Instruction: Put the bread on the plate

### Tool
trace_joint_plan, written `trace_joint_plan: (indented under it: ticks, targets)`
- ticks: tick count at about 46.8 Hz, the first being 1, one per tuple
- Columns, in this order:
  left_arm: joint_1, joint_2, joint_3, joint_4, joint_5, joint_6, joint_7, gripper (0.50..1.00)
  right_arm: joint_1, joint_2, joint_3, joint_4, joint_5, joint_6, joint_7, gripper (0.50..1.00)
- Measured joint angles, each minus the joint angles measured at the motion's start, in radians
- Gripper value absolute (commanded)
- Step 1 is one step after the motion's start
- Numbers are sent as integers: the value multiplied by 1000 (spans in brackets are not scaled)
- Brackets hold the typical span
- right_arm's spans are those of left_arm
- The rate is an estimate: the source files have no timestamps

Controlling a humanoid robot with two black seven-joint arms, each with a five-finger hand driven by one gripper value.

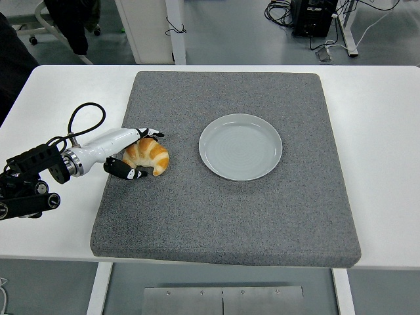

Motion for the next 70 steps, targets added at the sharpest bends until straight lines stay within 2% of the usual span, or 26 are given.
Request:
trace_joint_plan:
  ticks: [4, 14, 26, 33, 43, 59, 64, 70]
  targets:
    - [-6, 0, -5, 0, 0, -1, 0, 707, 0, 0, 0, 0, 0, 0, 0, 1000]
    - [-17, 2, -10, 0, -1, -11, 1, 586, 1, 0, 0, 0, 0, 0, 0, 1000]
    - [-40, 14, -47, -1, -10, -17, 2, 584, 0, 0, 0, 0, 0, 0, 0, 1000]
    - [-76, 47, -82, -2, -12, -27, 1, 586, 0, 0, 0, 0, 0, 0, 0, 1000]
    - [-112, 90, -169, -2, -12, -139, 0, 587, 0, 0, 0, 0, 0, 0, 0, 1000]
    - [-163, 120, -275, -2, -15, -279, 3, 596, 0, 0, 0, 0, 0, 0, 0, 1000]
    - [-164, 120, -341, -1, -15, -346, 27, 598, 1, 0, 0, 0, 0, 0, 0, 1000]
    - [-162, 115, -395, -1, -15, -386, 43, 599, 0, 0, 0, 0, 0, 0, 0, 1000]
